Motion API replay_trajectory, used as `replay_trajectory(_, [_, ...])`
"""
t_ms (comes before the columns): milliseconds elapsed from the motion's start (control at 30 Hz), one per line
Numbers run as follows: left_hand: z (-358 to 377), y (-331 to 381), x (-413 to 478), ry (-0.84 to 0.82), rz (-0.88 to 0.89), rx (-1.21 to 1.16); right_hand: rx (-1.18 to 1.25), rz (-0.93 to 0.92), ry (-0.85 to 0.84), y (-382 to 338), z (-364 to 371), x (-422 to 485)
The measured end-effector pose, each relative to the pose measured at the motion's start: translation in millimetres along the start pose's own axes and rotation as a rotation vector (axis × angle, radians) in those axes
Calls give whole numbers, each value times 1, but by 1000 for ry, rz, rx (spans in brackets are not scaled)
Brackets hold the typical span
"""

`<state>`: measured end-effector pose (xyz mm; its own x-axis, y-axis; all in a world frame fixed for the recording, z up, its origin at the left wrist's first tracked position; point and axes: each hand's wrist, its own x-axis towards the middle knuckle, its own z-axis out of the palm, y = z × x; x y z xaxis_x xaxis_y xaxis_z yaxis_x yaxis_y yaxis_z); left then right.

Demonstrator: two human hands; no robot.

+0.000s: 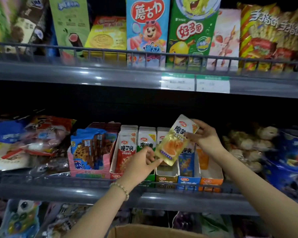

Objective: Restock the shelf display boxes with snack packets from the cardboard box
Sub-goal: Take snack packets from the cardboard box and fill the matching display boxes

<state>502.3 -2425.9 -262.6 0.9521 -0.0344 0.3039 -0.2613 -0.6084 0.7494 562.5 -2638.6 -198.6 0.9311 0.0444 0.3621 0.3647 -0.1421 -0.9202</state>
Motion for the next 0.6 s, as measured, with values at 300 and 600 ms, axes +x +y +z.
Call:
replay_trajectory(300, [10,-19,10,-276,-35,227,-395,-132,-16,31,14,42])
replay_trajectory(600, [16,-30,12,-257,20,168,-971,-286,-234,53,35,47])
